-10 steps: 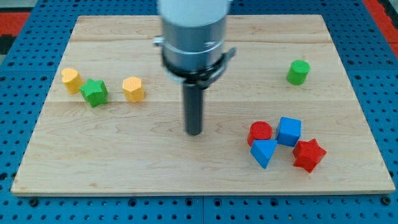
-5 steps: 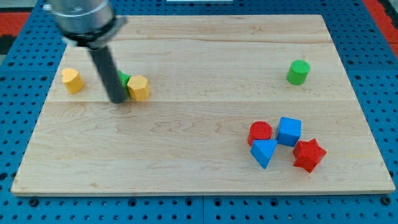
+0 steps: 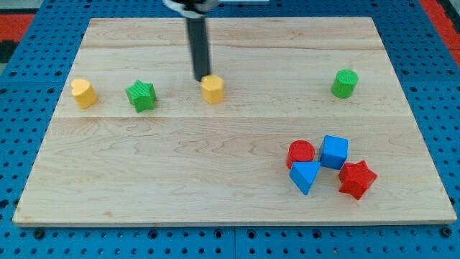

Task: Move the yellow hexagon close to the green circle

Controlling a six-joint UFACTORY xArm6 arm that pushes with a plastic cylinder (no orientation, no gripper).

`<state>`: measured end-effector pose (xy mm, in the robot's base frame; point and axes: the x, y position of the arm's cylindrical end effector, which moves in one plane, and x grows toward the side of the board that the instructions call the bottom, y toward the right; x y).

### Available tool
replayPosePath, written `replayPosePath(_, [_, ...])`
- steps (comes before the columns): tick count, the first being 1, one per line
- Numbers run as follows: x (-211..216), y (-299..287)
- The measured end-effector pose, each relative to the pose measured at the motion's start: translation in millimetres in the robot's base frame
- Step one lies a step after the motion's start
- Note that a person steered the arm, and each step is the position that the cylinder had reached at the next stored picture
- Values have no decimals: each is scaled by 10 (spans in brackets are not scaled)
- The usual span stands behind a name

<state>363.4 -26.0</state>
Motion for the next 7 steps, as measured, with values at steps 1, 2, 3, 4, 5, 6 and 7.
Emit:
replayPosePath(1, [96,-460])
replayPosePath(2, [373,-544])
replayPosePath(3, [398,246])
replayPosePath(4, [328,837])
replayPosePath(5, [467,1285])
replayPosePath(6, [575,1552])
replayPosePath(7, [1127,1101])
